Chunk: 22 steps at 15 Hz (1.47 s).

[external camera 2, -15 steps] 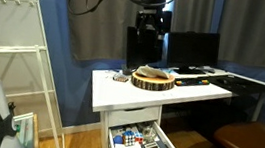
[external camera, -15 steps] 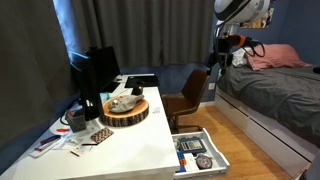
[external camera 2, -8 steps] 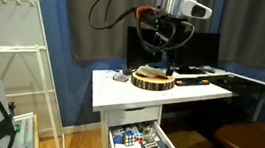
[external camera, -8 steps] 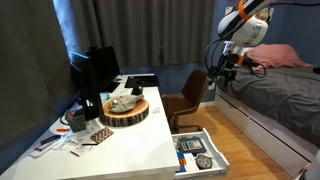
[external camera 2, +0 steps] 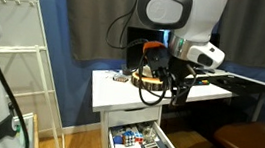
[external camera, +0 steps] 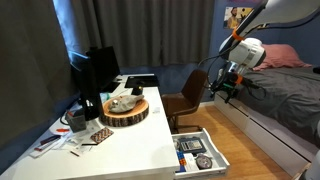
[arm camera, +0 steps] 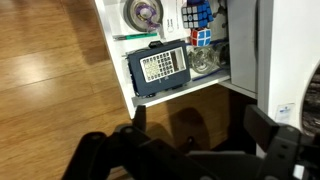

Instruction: Close the open drawer

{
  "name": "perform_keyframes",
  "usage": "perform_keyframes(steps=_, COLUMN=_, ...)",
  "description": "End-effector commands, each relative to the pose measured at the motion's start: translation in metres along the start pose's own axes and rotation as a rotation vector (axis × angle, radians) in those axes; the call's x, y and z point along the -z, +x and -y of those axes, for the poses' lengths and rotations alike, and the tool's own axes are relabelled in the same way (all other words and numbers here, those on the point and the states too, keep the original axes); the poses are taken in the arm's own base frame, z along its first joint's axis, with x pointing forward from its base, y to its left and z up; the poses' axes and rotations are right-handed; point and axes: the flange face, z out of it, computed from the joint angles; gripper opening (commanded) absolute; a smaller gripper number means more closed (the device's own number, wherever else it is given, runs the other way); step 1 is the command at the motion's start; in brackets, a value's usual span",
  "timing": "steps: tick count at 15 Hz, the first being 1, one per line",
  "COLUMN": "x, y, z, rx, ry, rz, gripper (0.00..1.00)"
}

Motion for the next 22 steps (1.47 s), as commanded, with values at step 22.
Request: perform_keyframes(steps=22, x=-0.151, y=0.035, z=-0.058, rx=-0.063, ry=-0.023, rz=0.107, gripper=1.0)
